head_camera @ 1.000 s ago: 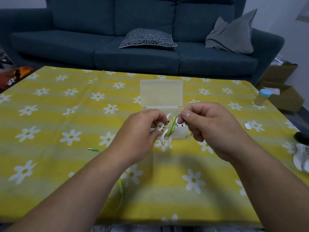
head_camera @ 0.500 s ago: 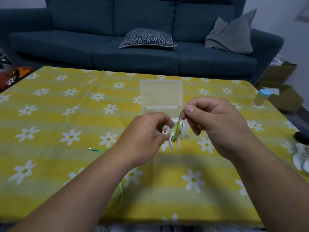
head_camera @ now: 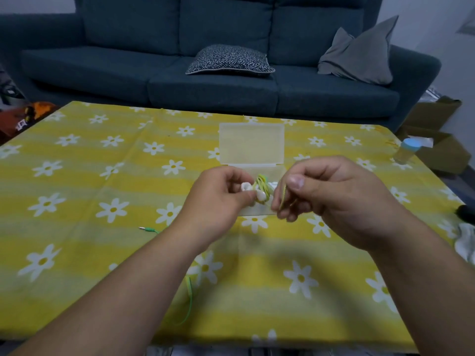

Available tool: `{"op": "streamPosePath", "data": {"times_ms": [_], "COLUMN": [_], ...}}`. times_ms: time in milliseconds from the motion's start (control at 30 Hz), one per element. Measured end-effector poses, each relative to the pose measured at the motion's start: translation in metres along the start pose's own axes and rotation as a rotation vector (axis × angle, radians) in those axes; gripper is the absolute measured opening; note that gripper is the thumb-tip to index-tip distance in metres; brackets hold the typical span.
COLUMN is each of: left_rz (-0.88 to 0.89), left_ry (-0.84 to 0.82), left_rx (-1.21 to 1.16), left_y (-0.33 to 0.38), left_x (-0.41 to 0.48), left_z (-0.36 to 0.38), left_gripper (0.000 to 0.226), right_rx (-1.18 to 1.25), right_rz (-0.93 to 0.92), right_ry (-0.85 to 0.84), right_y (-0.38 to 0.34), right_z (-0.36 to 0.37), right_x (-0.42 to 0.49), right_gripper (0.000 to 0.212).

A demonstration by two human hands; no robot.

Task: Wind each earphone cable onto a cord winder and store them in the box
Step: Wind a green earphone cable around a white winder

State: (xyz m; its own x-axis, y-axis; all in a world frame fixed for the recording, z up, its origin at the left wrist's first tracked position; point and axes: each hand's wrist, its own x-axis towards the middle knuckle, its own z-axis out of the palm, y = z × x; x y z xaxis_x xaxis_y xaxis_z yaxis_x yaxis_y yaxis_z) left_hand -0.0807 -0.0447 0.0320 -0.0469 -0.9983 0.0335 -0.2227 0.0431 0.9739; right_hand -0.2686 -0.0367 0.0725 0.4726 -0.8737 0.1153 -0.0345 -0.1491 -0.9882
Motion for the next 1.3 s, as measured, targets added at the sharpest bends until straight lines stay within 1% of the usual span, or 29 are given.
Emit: {"op": "streamPosePath", "data": {"times_ms": [100, 167, 200, 300, 367, 433, 500, 600, 633, 700, 767, 867, 1033, 1100, 1167, 1300], "left_rz": [-0.192, -0.273, -0.298, -0.321, -0.324, -0.318, -0.294, -0.242, -0.203, -0.070, 0.058, 0.169, 0.256, 0.276, 0.303, 0.387], "left_ry": [-0.010, -0.033, -0.050, -0.128, -0.180, -0.178, -0.113, -0.003, 0.022, 0.061, 0.056, 0.012, -0.034, -0.052, -0.080, -0.090], "left_rx": [-0.332, -0.516, -0.588, -0.711, -0.735, -0.724, -0.663, -0.539, -0.474, -0.262, -0.074, 0.096, 0.182, 0.225, 0.267, 0.390], "left_y": [0.003, 0.004, 0.004, 0.006, 0.007, 0.006, 0.003, 0.001, 0.000, -0.004, -0.006, -0.006, -0.004, -0.003, -0.002, 0.001], "left_x": [0.001, 0.004, 0.004, 0.003, 0.001, 0.002, 0.004, 0.005, 0.005, 0.004, 0.003, 0.002, 0.000, -0.001, -0.003, -0.008], "left_z": [-0.002, -0.004, -0.006, -0.010, -0.012, -0.011, -0.009, -0.004, -0.002, -0.002, 0.000, 0.000, -0.001, -0.001, 0.000, 0.005], "left_gripper": [0.015, 0.014, 0.016, 0.019, 0.021, 0.019, 0.016, 0.012, 0.010, 0.010, 0.013, 0.015, 0.019, 0.022, 0.023, 0.021], "right_rx": [-0.047, -0.118, -0.167, -0.381, -0.524, -0.575, -0.513, -0.330, -0.280, -0.191, -0.115, -0.021, 0.035, 0.020, 0.000, 0.013], "right_rz": [0.149, 0.243, 0.287, 0.395, 0.423, 0.427, 0.426, 0.364, 0.328, 0.259, 0.187, 0.082, 0.000, -0.001, 0.007, 0.006], "right_ry": [-0.167, -0.222, -0.234, -0.171, -0.085, -0.050, -0.115, -0.234, -0.241, -0.224, -0.181, -0.061, 0.193, 0.287, 0.341, 0.365], "right_y": [0.001, 0.001, 0.001, 0.007, 0.010, 0.010, 0.005, -0.005, -0.008, -0.012, -0.014, -0.014, -0.014, -0.013, -0.011, -0.007], "right_z": [0.001, 0.002, 0.001, -0.001, -0.005, -0.007, -0.006, 0.000, 0.001, 0.001, 0.001, 0.000, -0.001, -0.001, -0.001, 0.000], "right_x": [-0.004, -0.005, -0.005, -0.003, -0.002, -0.002, -0.003, -0.006, -0.007, -0.007, -0.007, -0.006, -0.004, -0.002, 0.000, 0.003], "right_gripper": [0.022, 0.020, 0.019, 0.022, 0.026, 0.027, 0.025, 0.018, 0.019, 0.022, 0.023, 0.024, 0.019, 0.023, 0.026, 0.028]}}
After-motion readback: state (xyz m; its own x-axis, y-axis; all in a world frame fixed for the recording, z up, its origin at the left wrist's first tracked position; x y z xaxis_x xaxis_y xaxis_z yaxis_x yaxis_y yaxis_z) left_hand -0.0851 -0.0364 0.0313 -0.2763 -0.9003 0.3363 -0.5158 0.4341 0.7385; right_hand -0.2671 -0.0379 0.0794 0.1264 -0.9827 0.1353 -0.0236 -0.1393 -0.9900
